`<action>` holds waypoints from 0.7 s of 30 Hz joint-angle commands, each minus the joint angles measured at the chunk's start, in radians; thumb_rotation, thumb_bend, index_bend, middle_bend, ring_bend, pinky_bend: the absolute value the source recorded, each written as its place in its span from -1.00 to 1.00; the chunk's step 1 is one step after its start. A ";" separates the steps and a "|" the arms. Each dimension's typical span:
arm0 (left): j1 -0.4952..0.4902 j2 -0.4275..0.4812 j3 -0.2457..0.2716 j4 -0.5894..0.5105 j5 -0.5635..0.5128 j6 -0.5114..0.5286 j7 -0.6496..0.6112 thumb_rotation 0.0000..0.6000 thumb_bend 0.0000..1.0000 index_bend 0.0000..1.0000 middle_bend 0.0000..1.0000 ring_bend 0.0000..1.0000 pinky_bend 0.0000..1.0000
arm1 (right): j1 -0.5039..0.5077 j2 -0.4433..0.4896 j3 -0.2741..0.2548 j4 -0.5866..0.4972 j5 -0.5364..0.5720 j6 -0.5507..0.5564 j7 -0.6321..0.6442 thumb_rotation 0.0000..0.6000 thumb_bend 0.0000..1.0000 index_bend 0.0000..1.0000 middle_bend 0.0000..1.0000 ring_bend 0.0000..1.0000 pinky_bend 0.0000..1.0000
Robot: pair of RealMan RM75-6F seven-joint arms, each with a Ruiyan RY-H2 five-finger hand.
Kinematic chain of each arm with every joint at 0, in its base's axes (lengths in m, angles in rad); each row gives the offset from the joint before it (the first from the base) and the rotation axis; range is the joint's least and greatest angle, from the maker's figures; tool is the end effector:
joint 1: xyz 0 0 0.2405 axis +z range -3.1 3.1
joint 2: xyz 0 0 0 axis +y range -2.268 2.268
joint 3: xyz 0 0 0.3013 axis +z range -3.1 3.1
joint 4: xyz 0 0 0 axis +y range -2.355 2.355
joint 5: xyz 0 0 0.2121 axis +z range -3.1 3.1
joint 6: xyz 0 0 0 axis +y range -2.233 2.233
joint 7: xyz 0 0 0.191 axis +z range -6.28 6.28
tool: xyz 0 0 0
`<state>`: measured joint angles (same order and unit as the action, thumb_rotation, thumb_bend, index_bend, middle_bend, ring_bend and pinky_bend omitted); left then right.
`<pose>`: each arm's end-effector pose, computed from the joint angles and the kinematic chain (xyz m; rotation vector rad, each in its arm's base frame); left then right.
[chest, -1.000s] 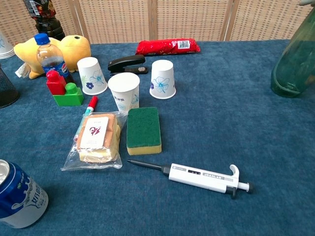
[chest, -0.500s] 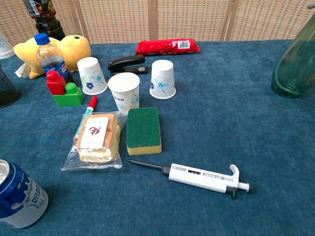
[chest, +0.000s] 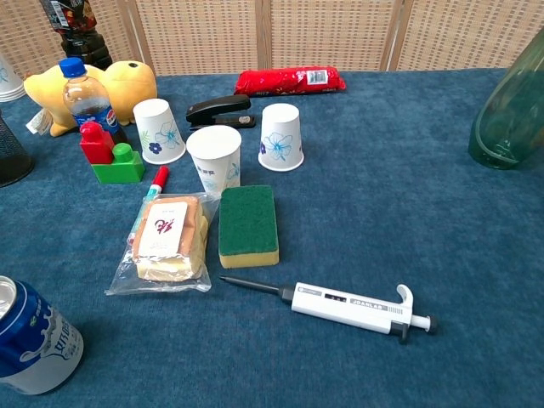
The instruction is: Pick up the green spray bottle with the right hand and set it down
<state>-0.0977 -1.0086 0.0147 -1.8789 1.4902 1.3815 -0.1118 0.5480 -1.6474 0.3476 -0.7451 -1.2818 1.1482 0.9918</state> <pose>-0.3139 0.2151 0.1625 -1.3844 -1.2395 -0.9965 -0.3504 -0.4618 0.1048 0.8817 -1.3576 1.6508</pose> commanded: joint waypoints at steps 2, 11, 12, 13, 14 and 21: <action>-0.001 0.000 0.000 -0.001 0.001 0.000 0.002 1.00 -0.44 -0.75 -0.46 -0.65 -0.88 | -0.002 0.007 0.004 0.001 0.005 -0.006 0.002 -0.89 -0.55 -0.60 -0.45 -0.73 -0.55; -0.001 0.001 0.001 -0.007 0.003 0.001 0.008 1.00 -0.44 -0.75 -0.46 -0.65 -0.88 | -0.010 0.022 0.004 0.001 0.002 -0.003 0.007 -0.89 -0.55 -0.61 -0.46 -0.74 -0.56; -0.001 0.001 0.001 -0.008 0.003 0.001 0.008 1.00 -0.44 -0.75 -0.46 -0.65 -0.89 | -0.011 0.023 0.005 0.001 0.002 -0.003 0.008 -0.89 -0.55 -0.61 -0.46 -0.73 -0.56; -0.001 0.001 0.001 -0.008 0.004 0.001 0.009 1.00 -0.44 -0.75 -0.46 -0.65 -0.89 | -0.012 0.025 0.004 0.001 0.001 -0.003 0.009 -0.89 -0.55 -0.61 -0.46 -0.73 -0.56; -0.002 0.001 0.001 -0.009 0.004 0.001 0.009 1.00 -0.44 -0.75 -0.46 -0.65 -0.89 | -0.013 0.026 0.004 0.001 0.001 -0.003 0.010 -0.89 -0.55 -0.61 -0.46 -0.73 -0.56; -0.002 0.002 0.001 -0.013 0.006 0.002 0.015 1.00 -0.44 -0.75 -0.46 -0.65 -0.89 | -0.027 0.044 0.005 0.005 0.003 0.003 0.016 -0.90 -0.54 -0.61 -0.46 -0.74 -0.56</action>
<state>-0.1000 -1.0070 0.0157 -1.8920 1.4961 1.3833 -0.0970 0.5220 -1.6045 0.3525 -0.7403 -1.2789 1.1504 1.0074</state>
